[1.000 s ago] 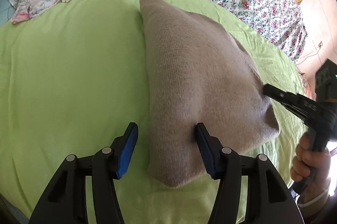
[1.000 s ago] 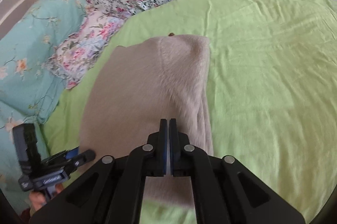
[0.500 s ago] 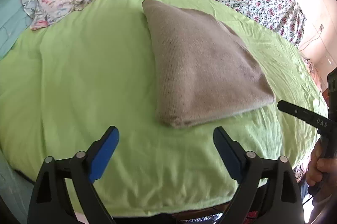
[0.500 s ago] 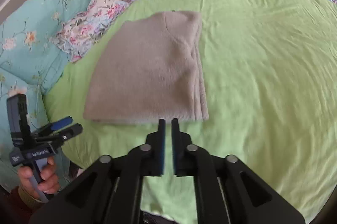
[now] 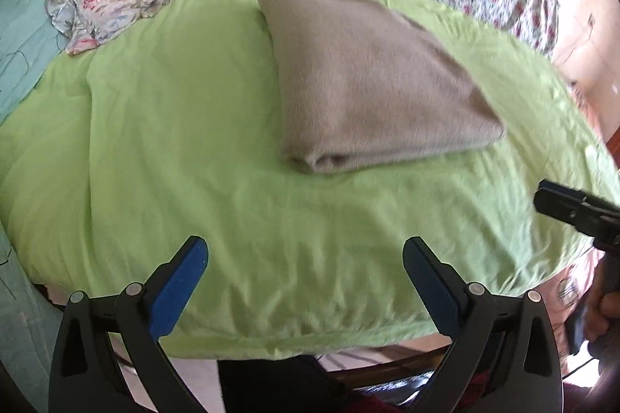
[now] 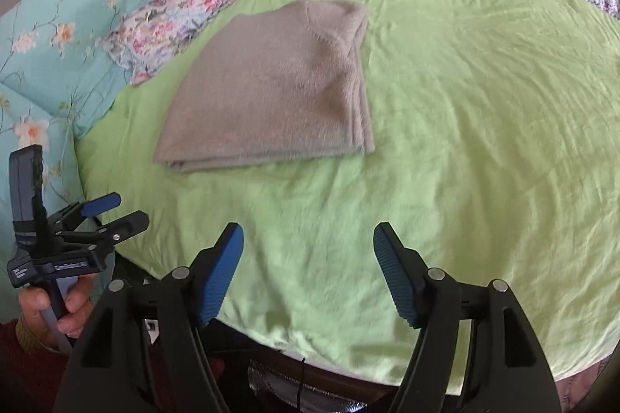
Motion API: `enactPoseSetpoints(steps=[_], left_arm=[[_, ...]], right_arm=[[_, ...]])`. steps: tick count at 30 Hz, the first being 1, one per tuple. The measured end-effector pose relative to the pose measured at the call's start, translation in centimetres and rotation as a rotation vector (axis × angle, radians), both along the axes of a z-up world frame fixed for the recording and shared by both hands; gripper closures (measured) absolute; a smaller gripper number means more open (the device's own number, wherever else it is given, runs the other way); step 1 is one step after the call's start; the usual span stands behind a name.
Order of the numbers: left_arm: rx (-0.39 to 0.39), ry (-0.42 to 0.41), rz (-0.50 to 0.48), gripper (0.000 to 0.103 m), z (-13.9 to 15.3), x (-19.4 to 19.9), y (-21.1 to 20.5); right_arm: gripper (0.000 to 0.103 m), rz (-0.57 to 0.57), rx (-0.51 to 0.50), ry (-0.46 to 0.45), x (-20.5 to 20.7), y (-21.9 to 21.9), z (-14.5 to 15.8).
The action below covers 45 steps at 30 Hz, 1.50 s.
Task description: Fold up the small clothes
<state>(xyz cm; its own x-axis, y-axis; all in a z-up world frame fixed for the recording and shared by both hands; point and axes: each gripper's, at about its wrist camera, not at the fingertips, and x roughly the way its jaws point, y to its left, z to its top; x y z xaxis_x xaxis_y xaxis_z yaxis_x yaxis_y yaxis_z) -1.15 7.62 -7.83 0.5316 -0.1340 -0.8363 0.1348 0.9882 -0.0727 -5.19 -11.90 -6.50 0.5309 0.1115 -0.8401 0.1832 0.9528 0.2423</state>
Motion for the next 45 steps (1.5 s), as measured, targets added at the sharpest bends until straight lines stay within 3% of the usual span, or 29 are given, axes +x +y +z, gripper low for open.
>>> enactPoseSetpoints(steps=[6,9,13,15,19,23,30,37,45], left_arm=[[0.034,-0.044,0.024,0.002,1.5,-0.4,1.6],[0.064,-0.111,0.029,0.002,4.3,-0.7,2.3],[0.091,-0.187,0.015,0.001,8.0,-1.1,2.4],[0.105,-0.208,0.004,0.001,9.3,-1.1,2.0],[0.107,-0.212,-0.011,0.001,9.2,-0.9,1.1],[0.120,-0.174,-0.029,0.001,7.0,-0.4,-0.1],[0.140,-0.110,-0.031,0.001,3.6,1.0,-1.6],[0.117,-0.086,-0.002,0.001,3.1,3.2,-1.2],[0.165,-0.105,0.012,0.001,3.9,4.9,-1.6]], right_arm=[[0.025,0.056,-0.016,-0.003,-0.8,0.3,1.4],[0.018,0.082,-0.014,-0.069,-1.1,0.0,4.7],[0.000,0.124,-0.075,-0.196,-2.0,0.4,9.6],[0.000,0.138,-0.126,-0.224,-2.0,0.9,10.5],[0.000,0.165,-0.171,-0.178,-1.1,1.5,8.5],[0.000,0.153,-0.101,-0.119,-0.3,1.7,4.9],[0.000,0.123,-0.050,-0.052,1.8,1.2,1.1],[0.000,0.098,-0.026,-0.034,3.7,0.1,0.0],[0.000,0.113,-0.038,-0.046,6.0,-0.5,1.0]])
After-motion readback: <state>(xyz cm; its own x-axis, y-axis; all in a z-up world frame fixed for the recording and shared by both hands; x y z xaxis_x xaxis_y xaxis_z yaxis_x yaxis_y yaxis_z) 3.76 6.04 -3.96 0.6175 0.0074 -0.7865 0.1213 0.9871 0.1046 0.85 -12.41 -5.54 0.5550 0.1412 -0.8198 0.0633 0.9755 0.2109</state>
